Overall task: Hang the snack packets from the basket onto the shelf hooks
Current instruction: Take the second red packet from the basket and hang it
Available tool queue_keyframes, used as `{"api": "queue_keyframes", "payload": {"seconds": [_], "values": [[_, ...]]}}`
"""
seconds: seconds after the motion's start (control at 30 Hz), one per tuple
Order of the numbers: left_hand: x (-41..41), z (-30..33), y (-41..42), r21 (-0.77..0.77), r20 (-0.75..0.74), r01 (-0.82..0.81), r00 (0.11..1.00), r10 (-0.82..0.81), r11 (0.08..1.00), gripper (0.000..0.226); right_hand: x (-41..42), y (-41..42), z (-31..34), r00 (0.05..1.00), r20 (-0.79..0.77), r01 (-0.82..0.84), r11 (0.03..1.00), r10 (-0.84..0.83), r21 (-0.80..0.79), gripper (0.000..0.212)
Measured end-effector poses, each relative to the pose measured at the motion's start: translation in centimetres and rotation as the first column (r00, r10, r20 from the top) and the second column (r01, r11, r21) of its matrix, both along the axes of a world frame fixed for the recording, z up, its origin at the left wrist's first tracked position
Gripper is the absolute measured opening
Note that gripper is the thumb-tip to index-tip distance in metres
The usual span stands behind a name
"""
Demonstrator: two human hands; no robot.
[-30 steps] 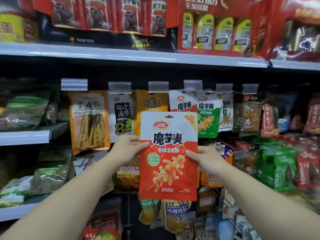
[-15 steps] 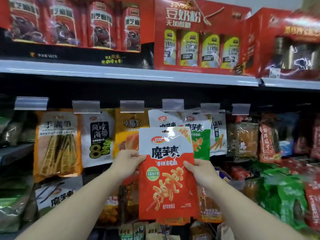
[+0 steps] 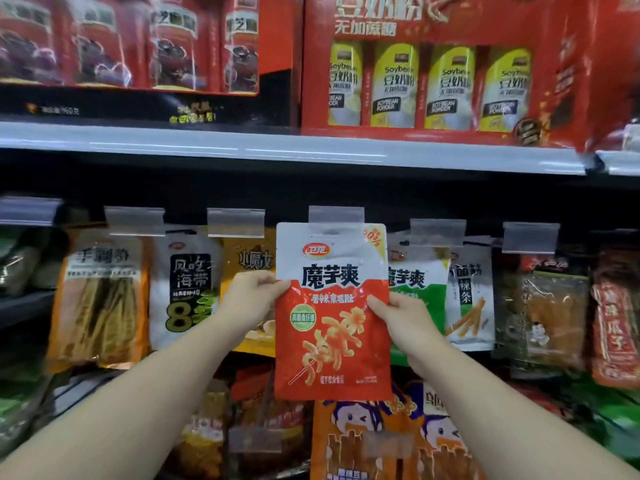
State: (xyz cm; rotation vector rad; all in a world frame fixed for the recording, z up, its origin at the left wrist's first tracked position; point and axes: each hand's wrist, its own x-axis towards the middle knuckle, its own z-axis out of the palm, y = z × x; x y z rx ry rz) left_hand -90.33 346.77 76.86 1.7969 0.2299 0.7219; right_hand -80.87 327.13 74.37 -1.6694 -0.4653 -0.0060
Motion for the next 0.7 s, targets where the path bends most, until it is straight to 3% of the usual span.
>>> {"api": "queue_keyframes", "payload": {"seconds": [0.5, 0.7], "values": [[3.0, -0.5, -0.1, -0.014, -0.036, -0.046, 0.998, 0.046, 0.999, 0.019, 2.8, 0.4, -0.1, 0.999, -0.043, -0.021, 0.999, 0.019, -0.041, 0.02], [2.3, 0.1, 0.3, 0.003, 0.019, -0.112, 0.994, 0.112, 0.994, 0.025, 2.7, 0.8, 0.7, 0.997, -0.027, -0.069, 0.998, 0.069, 0.003, 0.016]]}}
